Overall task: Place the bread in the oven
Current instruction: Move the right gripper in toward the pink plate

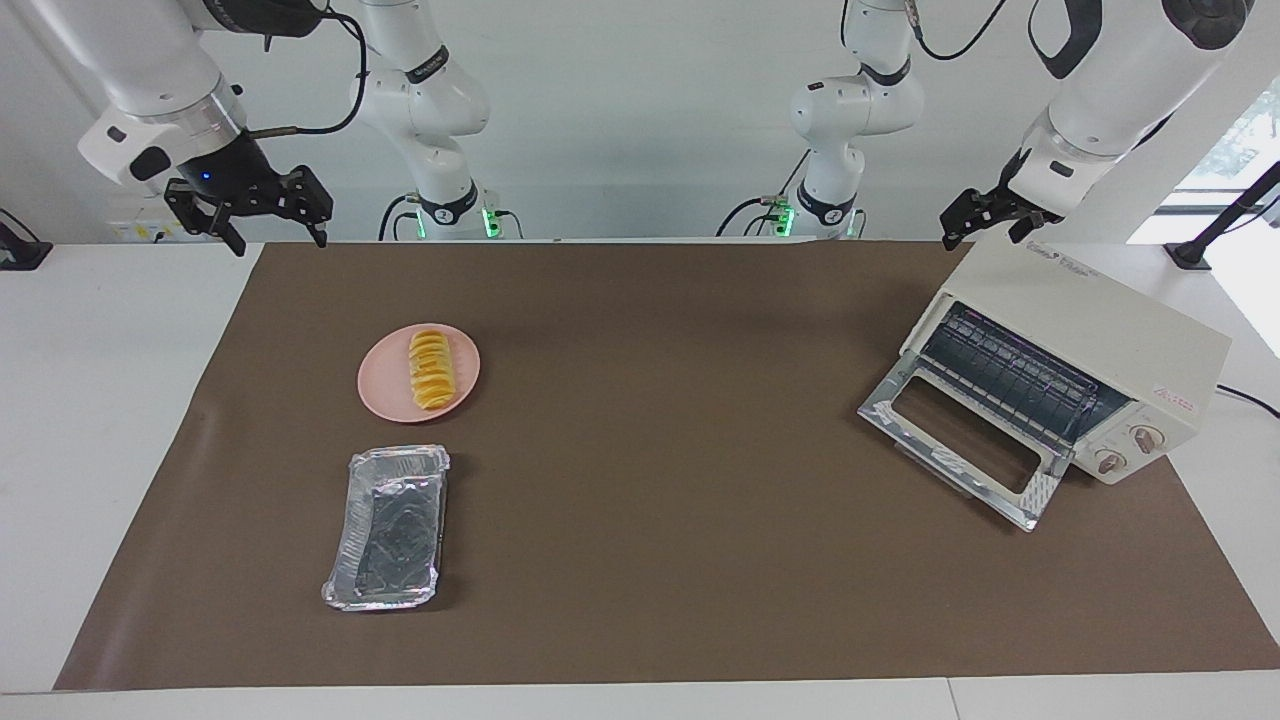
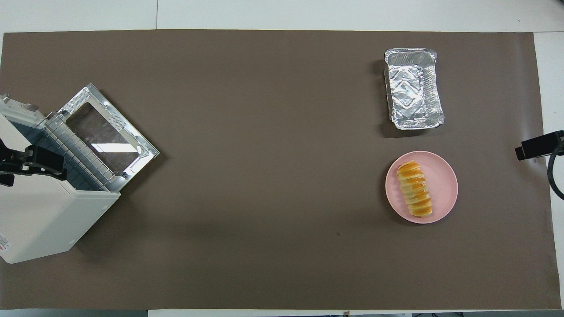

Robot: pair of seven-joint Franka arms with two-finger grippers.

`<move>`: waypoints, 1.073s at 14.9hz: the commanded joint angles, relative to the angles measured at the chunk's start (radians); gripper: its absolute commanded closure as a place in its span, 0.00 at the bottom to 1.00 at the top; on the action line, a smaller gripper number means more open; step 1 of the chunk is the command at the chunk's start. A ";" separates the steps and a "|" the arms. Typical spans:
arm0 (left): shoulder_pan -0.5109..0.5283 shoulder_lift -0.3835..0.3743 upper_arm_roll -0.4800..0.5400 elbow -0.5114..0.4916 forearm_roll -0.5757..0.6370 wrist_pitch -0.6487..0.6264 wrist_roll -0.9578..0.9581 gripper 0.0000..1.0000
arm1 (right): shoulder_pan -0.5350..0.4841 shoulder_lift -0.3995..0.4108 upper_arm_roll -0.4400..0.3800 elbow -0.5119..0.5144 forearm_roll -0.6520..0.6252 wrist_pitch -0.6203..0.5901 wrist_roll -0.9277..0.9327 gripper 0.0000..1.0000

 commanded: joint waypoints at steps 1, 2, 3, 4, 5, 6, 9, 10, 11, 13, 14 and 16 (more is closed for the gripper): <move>0.012 -0.022 -0.001 -0.019 -0.020 0.017 0.005 0.00 | -0.001 -0.027 0.003 -0.037 -0.008 0.020 -0.013 0.00; 0.012 -0.022 -0.001 -0.019 -0.020 0.017 0.005 0.00 | -0.001 -0.027 0.003 -0.037 -0.008 0.022 -0.015 0.00; 0.012 -0.022 -0.001 -0.019 -0.020 0.017 0.005 0.00 | -0.001 -0.027 0.003 -0.037 -0.007 0.020 -0.013 0.00; 0.012 -0.022 -0.001 -0.019 -0.020 0.017 0.005 0.00 | -0.001 -0.027 0.003 -0.038 -0.007 0.019 -0.013 0.00; 0.012 -0.022 -0.001 -0.019 -0.020 0.017 0.005 0.00 | -0.001 -0.028 0.003 -0.040 -0.004 0.019 -0.010 0.00; 0.012 -0.020 -0.001 -0.019 -0.020 0.017 0.005 0.00 | -0.001 -0.028 0.003 -0.041 0.001 0.016 -0.012 0.00; 0.012 -0.022 -0.001 -0.019 -0.020 0.017 0.005 0.00 | 0.002 -0.077 0.011 -0.141 0.005 0.060 -0.015 0.00; 0.012 -0.022 -0.001 -0.019 -0.020 0.017 0.005 0.00 | 0.005 -0.097 0.015 -0.187 0.005 0.095 -0.015 0.00; 0.012 -0.022 -0.001 -0.019 -0.020 0.017 0.005 0.00 | 0.012 -0.123 0.020 -0.255 0.005 0.145 -0.013 0.00; 0.012 -0.022 -0.001 -0.019 -0.020 0.017 0.005 0.00 | 0.041 -0.139 0.021 -0.354 0.005 0.238 -0.012 0.00; 0.012 -0.022 -0.001 -0.019 -0.020 0.017 0.005 0.00 | 0.049 -0.139 0.021 -0.395 0.005 0.287 -0.010 0.00; 0.012 -0.022 -0.001 -0.019 -0.020 0.017 0.005 0.00 | 0.081 -0.130 0.021 -0.481 0.005 0.389 -0.007 0.00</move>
